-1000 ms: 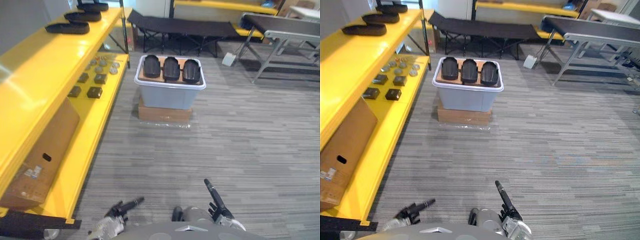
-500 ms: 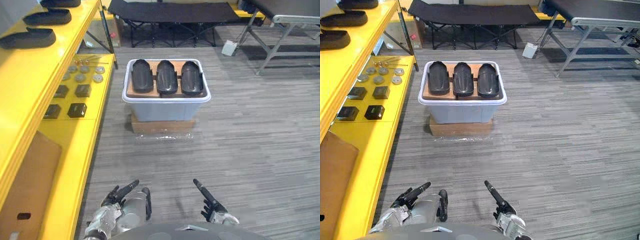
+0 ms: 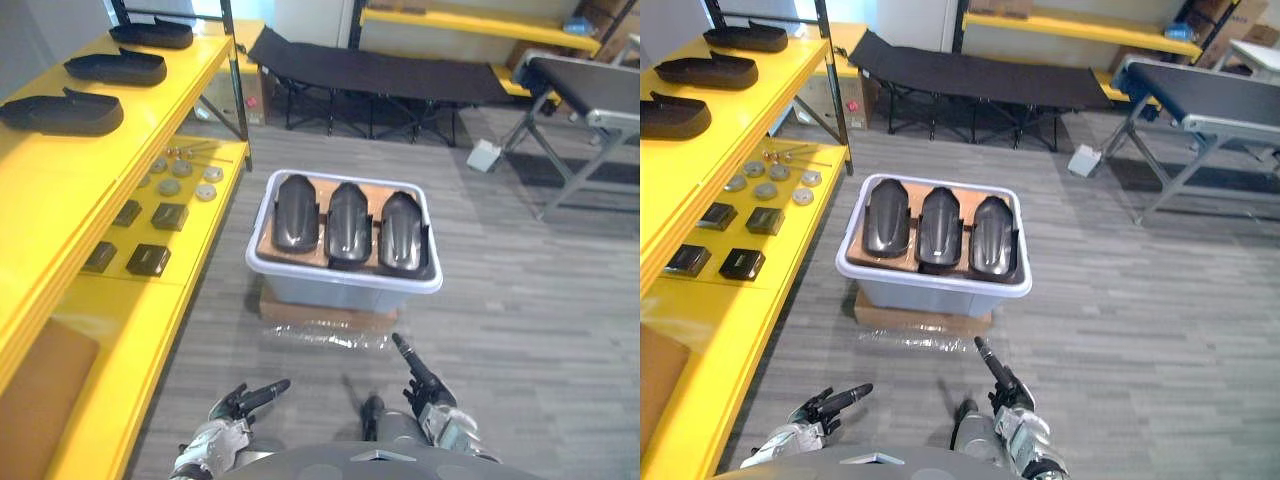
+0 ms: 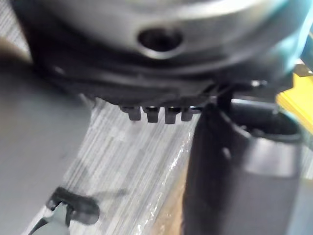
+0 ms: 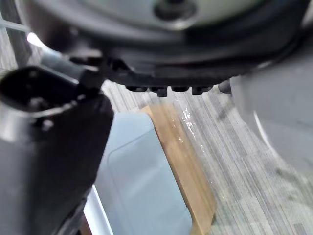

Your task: Walk over and take three plastic housings, then place them on the shelf

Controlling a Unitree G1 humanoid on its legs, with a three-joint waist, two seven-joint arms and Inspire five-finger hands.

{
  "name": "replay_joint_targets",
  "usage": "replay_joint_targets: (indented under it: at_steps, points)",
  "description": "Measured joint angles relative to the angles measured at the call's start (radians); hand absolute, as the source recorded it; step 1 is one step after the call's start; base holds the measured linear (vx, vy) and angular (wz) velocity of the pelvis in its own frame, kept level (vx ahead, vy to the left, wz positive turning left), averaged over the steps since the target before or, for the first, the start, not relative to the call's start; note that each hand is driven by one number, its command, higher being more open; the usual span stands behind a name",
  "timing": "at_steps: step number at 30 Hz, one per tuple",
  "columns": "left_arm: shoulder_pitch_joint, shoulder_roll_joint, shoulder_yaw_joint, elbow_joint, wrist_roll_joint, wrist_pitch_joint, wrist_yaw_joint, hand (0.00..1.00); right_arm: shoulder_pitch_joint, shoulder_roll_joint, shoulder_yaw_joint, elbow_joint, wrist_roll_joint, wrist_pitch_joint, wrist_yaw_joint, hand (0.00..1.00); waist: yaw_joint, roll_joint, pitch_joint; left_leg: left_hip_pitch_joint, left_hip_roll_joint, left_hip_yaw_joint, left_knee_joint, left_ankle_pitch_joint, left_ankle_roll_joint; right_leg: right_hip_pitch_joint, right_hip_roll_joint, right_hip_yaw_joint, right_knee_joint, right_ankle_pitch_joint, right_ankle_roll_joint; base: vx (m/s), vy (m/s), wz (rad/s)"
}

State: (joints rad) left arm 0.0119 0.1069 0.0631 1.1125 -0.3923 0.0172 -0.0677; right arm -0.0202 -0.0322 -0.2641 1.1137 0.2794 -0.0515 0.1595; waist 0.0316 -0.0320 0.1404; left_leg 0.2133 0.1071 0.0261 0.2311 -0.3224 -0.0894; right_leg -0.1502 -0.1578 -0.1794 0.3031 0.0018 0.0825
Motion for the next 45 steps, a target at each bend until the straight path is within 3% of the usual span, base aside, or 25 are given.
replay_joint_targets:
  at_steps: [2,5,6,7,9,11,12,13,16,22,25,27,32,33,40,43,45]
  points:
    - [0.009,-0.037,0.019,0.006,-0.004,-0.004,0.020,1.00,-0.009,-0.021,-0.006,0.013,-0.002,0.007,-0.007,1.00,-0.007,0.059,-0.017,-0.035,0.076,0.005,0.060,0.012,-0.025,0.004,0.064,-0.038,-0.003,-0.051,-0.047,0.36,-0.392,0.03]
    - [-0.009,-0.045,0.021,0.020,-0.031,-0.016,0.034,1.00,-0.009,-0.030,-0.011,0.029,-0.047,0.015,-0.013,1.00,-0.004,0.072,-0.007,-0.112,0.117,-0.004,0.252,0.066,-0.045,0.071,0.107,-0.046,-0.058,-0.064,-0.074,0.24,-0.284,0.04]
    - [-0.010,-0.041,0.018,0.024,-0.041,-0.018,0.044,1.00,-0.009,-0.040,-0.008,0.033,-0.063,0.026,-0.013,1.00,-0.005,0.075,-0.005,-0.121,0.125,0.001,0.292,0.054,-0.054,0.114,0.110,-0.050,-0.097,-0.062,-0.079,0.30,-0.302,0.10]
    - [-0.011,-0.041,-0.002,0.024,-0.044,-0.018,0.053,1.00,-0.002,-0.051,-0.001,0.053,-0.080,0.037,-0.015,1.00,-0.009,0.075,-0.005,-0.127,0.127,0.039,0.279,0.037,-0.069,0.169,0.111,-0.062,-0.144,-0.057,-0.081,0.17,-0.144,0.16]
    - [-0.018,-0.030,-0.031,0.022,-0.046,-0.018,0.055,1.00,0.023,-0.056,-0.001,0.057,-0.091,0.037,-0.019,1.00,-0.013,0.075,-0.005,-0.160,0.126,0.100,0.187,0.040,-0.063,0.204,0.110,-0.081,-0.199,-0.054,-0.076,0.12,-0.081,0.21]
    - [-0.040,-0.025,-0.054,0.025,-0.044,-0.016,0.056,1.00,0.030,-0.063,0.009,0.051,-0.111,0.024,-0.020,1.00,-0.018,0.076,-0.005,-0.206,0.113,0.131,0.050,0.106,-0.043,0.200,0.110,-0.093,-0.225,-0.046,-0.063,0.09,0.028,0.06]
    - [-0.046,-0.020,-0.058,0.027,-0.044,-0.015,0.056,1.00,0.034,-0.068,0.030,0.049,-0.114,0.015,-0.023,1.00,-0.015,0.063,0.001,-0.207,0.094,0.134,0.006,0.166,-0.044,0.198,0.103,-0.087,-0.238,-0.040,-0.052,0.12,0.086,-0.02]
    - [-0.054,-0.019,-0.058,0.032,-0.046,-0.013,0.063,1.00,0.035,-0.065,0.040,0.045,-0.116,0.001,-0.021,1.00,-0.019,0.052,0.002,-0.199,0.071,0.139,-0.042,0.183,-0.037,0.201,0.089,-0.087,-0.260,-0.030,-0.038,0.14,0.094,-0.01]
    - [-0.077,0.000,-0.057,0.038,-0.046,-0.010,0.074,1.00,0.034,-0.044,0.041,0.037,-0.117,-0.052,-0.016,1.00,-0.033,0.011,0.035,-0.196,0.029,0.146,-0.098,0.207,-0.019,0.198,0.057,-0.091,-0.291,-0.013,-0.015,0.16,0.114,0.11]
    - [-0.068,0.007,-0.016,0.050,-0.037,0.015,0.092,1.00,0.085,-0.041,0.114,-0.045,-0.158,-0.153,-0.012,1.00,-0.037,0.003,0.039,-0.136,-0.001,0.175,-0.133,0.208,-0.017,0.243,0.028,-0.087,-0.309,-0.003,0.002,0.15,0.086,-0.05]
    - [-0.060,0.009,0.012,0.053,-0.031,0.023,0.105,1.00,0.163,-0.039,0.218,-0.220,-0.197,-0.167,-0.013,1.00,-0.038,-0.005,0.037,-0.134,0.001,0.184,-0.141,0.206,-0.021,0.240,0.030,-0.088,-0.306,-0.003,0.002,0.11,0.028,0.00]
    - [-0.040,0.015,0.031,0.046,-0.029,0.030,0.109,1.00,0.243,-0.039,0.314,-0.396,-0.196,-0.143,-0.011,1.00,-0.041,-0.011,0.035,-0.126,0.010,0.196,-0.142,0.198,-0.030,0.240,0.037,-0.081,-0.302,-0.003,0.002,0.08,0.002,-0.11]
    - [0.007,0.021,0.031,0.026,-0.020,0.026,0.108,1.00,0.347,-0.046,0.407,-0.628,-0.169,-0.124,-0.004,1.00,-0.053,-0.021,0.036,-0.104,0.016,0.226,-0.142,0.190,-0.034,0.236,0.039,-0.056,-0.285,-0.003,0.002,0.05,0.008,-0.17]
    - [0.021,0.028,0.031,0.024,-0.020,0.017,0.106,1.00,0.389,-0.055,0.434,-0.745,-0.136,-0.115,0.002,1.00,-0.061,-0.025,0.033,-0.094,0.020,0.239,-0.141,0.183,-0.033,0.236,0.042,-0.039,-0.276,-0.003,0.002,0.01,0.031,-0.23]
    - [0.069,0.057,0.026,0.014,-0.021,-0.044,0.082,1.00,0.511,-0.082,0.443,-1.367,0.024,-0.041,0.054,1.00,-0.088,-0.058,0.010,-0.078,0.026,0.275,-0.142,0.171,-0.034,0.221,0.050,-0.009,-0.265,-0.002,0.003,-0.01,0.007,-0.18]
    - [0.071,0.063,0.026,0.014,-0.021,-0.042,0.082,1.00,0.505,-0.093,0.425,-1.411,0.047,-0.028,0.050,1.00,-0.087,-0.061,0.007,-0.070,0.029,0.278,-0.142,0.171,-0.035,0.227,0.052,-0.009,-0.263,-0.002,0.003,-0.01,-0.006,-0.02]
    - [0.082,0.068,0.022,0.014,-0.020,-0.046,0.079,1.00,0.481,-0.104,0.377,-1.419,0.076,0.010,0.000,1.00,-0.089,-0.050,0.005,-0.065,0.034,0.284,-0.129,0.162,-0.039,0.228,0.055,-0.006,-0.251,-0.002,0.003,-0.06,-0.021,-0.09]
